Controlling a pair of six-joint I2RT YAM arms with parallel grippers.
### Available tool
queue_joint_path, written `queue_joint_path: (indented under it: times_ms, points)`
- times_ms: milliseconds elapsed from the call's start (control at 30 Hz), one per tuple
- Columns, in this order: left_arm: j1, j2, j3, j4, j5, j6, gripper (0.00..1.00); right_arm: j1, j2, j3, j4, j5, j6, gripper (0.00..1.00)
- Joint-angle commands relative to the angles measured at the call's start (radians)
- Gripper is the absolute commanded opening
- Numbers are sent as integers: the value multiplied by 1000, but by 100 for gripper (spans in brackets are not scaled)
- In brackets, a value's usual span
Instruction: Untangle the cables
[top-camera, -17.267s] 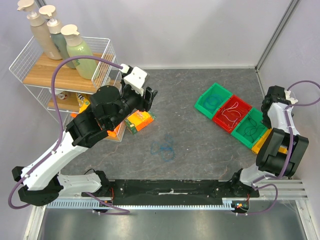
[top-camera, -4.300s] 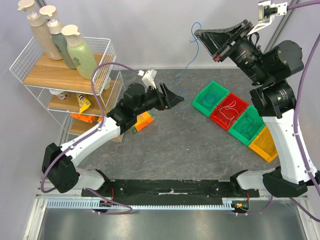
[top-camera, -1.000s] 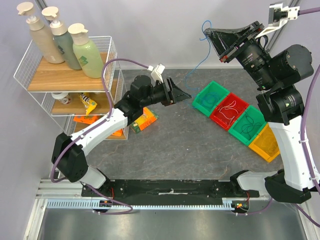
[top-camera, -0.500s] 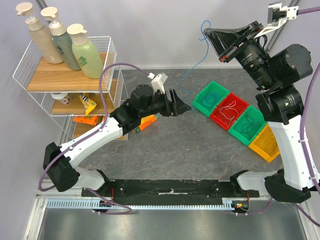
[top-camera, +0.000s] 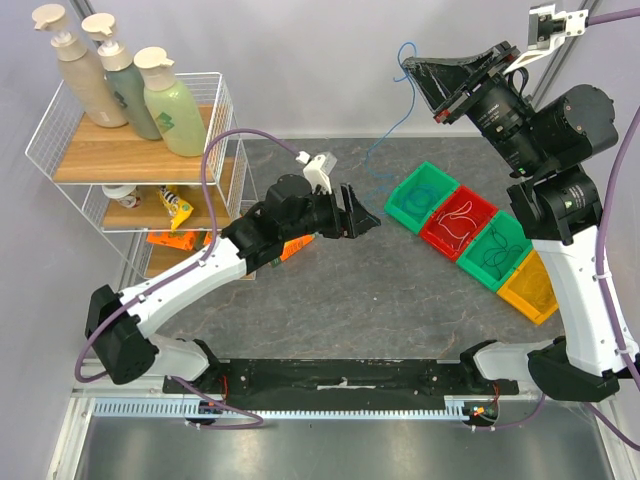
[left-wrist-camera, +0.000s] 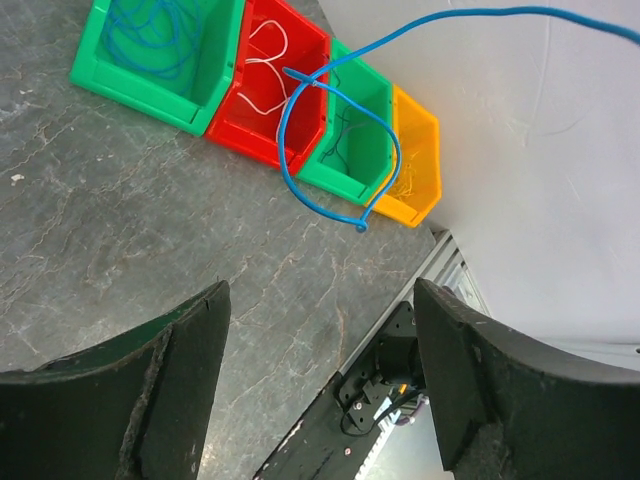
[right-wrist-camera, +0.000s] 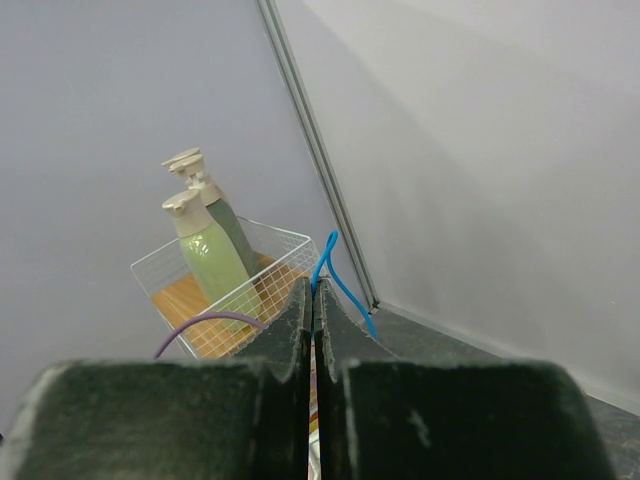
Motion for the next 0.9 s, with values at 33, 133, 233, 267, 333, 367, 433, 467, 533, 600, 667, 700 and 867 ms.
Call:
queue_joint_path:
  times_ms: [33, 133, 233, 267, 333, 367, 433, 467, 533, 600, 667, 700, 867]
  points:
    - [-7, 25, 33, 34, -19, 15, 79, -3, -15, 12, 44, -22, 24, 0]
    - [-12, 33, 39, 33, -33, 15, 78, -3, -18, 3, 50, -27, 35, 0]
    - [-12, 38, 52, 31, -53, 15, 75, -3, -21, 0, 56, -32, 42, 0]
    - [-13, 42, 58, 31, -57, 15, 74, -4, -22, -2, 56, -33, 42, 0]
    - [-12, 53, 72, 28, -59, 17, 70, -3, -24, -3, 56, -36, 44, 0]
    - [-12, 61, 79, 25, -59, 17, 66, -4, -26, -3, 58, -36, 47, 0]
    - [-12, 71, 88, 25, -62, 18, 61, -3, -30, -6, 59, -39, 50, 0]
    - [-13, 78, 92, 25, -62, 20, 59, -3, -33, -6, 59, -41, 50, 0]
    - [-12, 82, 96, 26, -60, 30, 52, -3, -38, -11, 58, -39, 50, 0]
    - [-13, 88, 101, 25, -47, 56, 35, -3, -42, -14, 59, -36, 49, 0]
    - [-12, 90, 93, 13, -54, 78, 23, -4, -47, -14, 59, -25, 44, 0]
    - [-12, 84, 84, 2, -69, 89, 18, -4, -52, -14, 58, -21, 38, 0]
    - [-13, 33, -17, -44, -210, 211, 5, -4, -68, 13, 35, 34, -19, 0]
